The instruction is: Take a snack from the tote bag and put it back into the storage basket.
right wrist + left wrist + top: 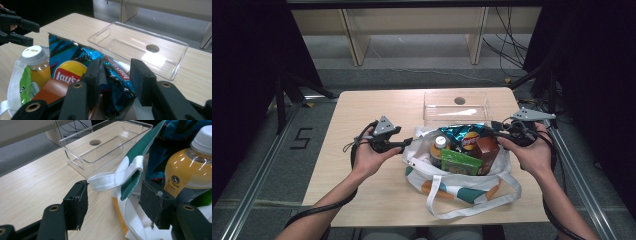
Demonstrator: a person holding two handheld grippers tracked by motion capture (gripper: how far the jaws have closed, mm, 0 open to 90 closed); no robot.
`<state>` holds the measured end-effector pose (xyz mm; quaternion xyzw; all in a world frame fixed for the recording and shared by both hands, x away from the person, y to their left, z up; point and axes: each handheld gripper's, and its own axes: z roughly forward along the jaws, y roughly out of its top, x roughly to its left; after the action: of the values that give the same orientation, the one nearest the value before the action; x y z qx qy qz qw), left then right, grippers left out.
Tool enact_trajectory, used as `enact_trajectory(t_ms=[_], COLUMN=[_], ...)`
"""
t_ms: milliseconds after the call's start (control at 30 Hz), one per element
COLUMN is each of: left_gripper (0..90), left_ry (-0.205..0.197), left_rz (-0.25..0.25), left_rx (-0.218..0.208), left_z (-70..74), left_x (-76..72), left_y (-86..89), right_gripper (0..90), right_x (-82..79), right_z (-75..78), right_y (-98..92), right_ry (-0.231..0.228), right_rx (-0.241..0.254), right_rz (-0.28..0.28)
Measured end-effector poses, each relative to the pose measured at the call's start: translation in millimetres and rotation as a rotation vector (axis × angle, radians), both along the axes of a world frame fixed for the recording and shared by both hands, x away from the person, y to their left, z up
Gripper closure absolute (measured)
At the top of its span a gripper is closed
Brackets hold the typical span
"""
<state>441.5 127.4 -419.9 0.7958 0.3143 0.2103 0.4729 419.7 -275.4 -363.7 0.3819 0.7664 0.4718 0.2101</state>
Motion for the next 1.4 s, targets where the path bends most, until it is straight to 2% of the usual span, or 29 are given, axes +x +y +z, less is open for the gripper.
enact_trajectory(t_ms=[133, 167, 200, 267, 300, 333, 367, 400, 433, 467, 500, 533, 567, 600, 700, 733, 767, 800, 833, 867, 900, 933, 967, 1033, 1067, 1100, 1200, 1300, 1400], left_gripper=[38.5, 38.5, 38.5, 38.5, 38.5, 38.5, 38.5, 38.5, 38.5, 38.5, 38.4, 38.4, 38.4, 38.4, 38.4, 38.4, 38.4, 38.4, 38.4, 38.4, 38.4, 38.4, 38.4, 38.4, 38.4, 38.5, 38.5, 38.5, 38.5], left_ry=[0.001, 0.002, 0.001, -0.001, -0.001, -0.002, -0.003, -0.003, -0.003, -0.002, -0.001, -0.001, -0.002, -0.002, -0.001, -0.001, -0.002, -0.001, -0.004, -0.003, 0.003, 0.002, 0.002, 0.003, 0.003, 0.004, 0.002, 0.002, 0.003], left_rz=[-0.005, -0.006, -0.006, -0.004, -0.003, -0.002, 0.001, 0.0, -0.001, -0.005, -0.005, -0.004, 0.0, 0.001, -0.002, -0.001, 0.0, -0.001, -0.005, -0.004, 0.003, -0.001, 0.001, 0.007, 0.007, 0.008, 0.008, 0.009, 0.01], left_rx=[0.005, 0.005, 0.006, 0.003, 0.001, 0.001, 0.002, 0.002, 0.003, 0.002, 0.004, 0.004, 0.006, 0.008, 0.004, 0.004, 0.004, 0.003, 0.005, 0.004, -0.002, 0.016, 0.019, 0.008, 0.009, 0.009, 0.008, 0.005, 0.003], left_z=[-1.1, -1.2, -1.1, -0.9, -0.8, -0.6, -0.4, -0.4, -0.4, -0.7, -0.8, -0.8, -0.7, -0.6, -1.0, -1.0, -1.1, -1.2, -1.2, -1.4, -1.8, -1.5, -1.7, -2.8, -3.0, -3.0, -2.7, -2.7, -3.0], left_x=[0.6, 0.7, 0.8, 0.9, 0.9, 0.7, 0.4, 0.4, 0.3, 0.6, 0.5, 0.3, 0.0, 0.1, 0.6, 0.4, 0.3, 0.3, 0.7, 0.8, 0.4, 0.6, 0.7, 0.8, 0.9, 0.9, 0.8, 0.5, 0.8], left_y=[0.5, 0.6, 0.8, 0.7, 0.5, 0.3, 0.1, 0.0, -0.1, 0.0, 0.2, 0.3, 0.4, 0.7, 1.0, 1.0, 1.0, 1.0, 1.3, 1.4, 1.3, 2.5, 2.7, 2.0, 2.1, 2.1, 2.1, 2.3, 2.4], right_gripper=[66.2, 66.7, 67.4, 68.4, 68.5, 68.5, 68.6, 69.1, 70.4, 74.6, 75.4, 76.2, 76.9, 77.9, 84.8, 86.6, 88.4, 89.6, 89.9, 90.0, 90.0, 90.0, 90.0, 90.0, 90.0, 90.0, 90.0, 90.0, 90.0], right_x=[4.1, 6.1, 6.1, 7.1, 9.8, 9.7, 11.2, 11.7, 13.9, 12.9, 13.6, 14.3, 13.7, 12.7, 10.2, 9.9, 7.8, 6.8, 5.9, 5.7, 4.0, 3.7, 2.7, 1.6, -0.3, 0.0, -3.1, -5.5, -8.6], right_z=[-1.3, -2.1, -0.7, -1.5, -2.9, -1.5, -2.7, -2.6, -2.9, -3.3, -5.5, -5.1, -7.9, -7.2, -7.7, -9.2, -9.1, -10.2, -9.4, -10.2, -9.6, -10.8, -10.5, -11.3, -10.5, -9.9, -9.5, -6.7, -3.5], right_y=[1.3, 1.1, 0.1, 1.7, 1.0, 0.5, 0.9, 1.3, -0.3, 1.4, 2.3, 1.0, 3.1, 3.2, 4.5, 6.0, 7.3, 9.1, 8.8, 9.6, 9.7, 10.9, 10.0, 11.8, 12.2, 11.8, 14.9, 15.6, 17.0], right_ry=[0.029, 0.013, 0.047, 0.058, 0.037, 0.071, 0.058, 0.076, 0.048, 0.075, 0.059, 0.069, 0.052, 0.06, 0.032, 0.016, 0.034, 0.016, 0.023, -0.001, 0.009, -0.004, -0.009, -0.045, -0.04, -0.059, -0.085, -0.097, -0.121], right_rx=[0.008, 0.008, 0.0, 0.016, 0.007, -0.003, 0.002, 0.006, -0.023, -0.022, -0.032, -0.053, -0.028, -0.039, -0.065, -0.06, -0.062, -0.06, -0.073, -0.07, -0.074, -0.062, -0.076, -0.06, -0.054, -0.052, -0.048, -0.057, -0.04], right_rz=[-0.007, -0.004, 0.005, 0.0, 0.007, 0.014, 0.01, 0.014, 0.021, 0.014, 0.005, 0.018, 0.008, 0.016, 0.014, 0.011, 0.01, -0.001, 0.004, -0.003, 0.001, -0.002, 0.008, -0.007, -0.015, -0.003, -0.02, -0.013, -0.023])
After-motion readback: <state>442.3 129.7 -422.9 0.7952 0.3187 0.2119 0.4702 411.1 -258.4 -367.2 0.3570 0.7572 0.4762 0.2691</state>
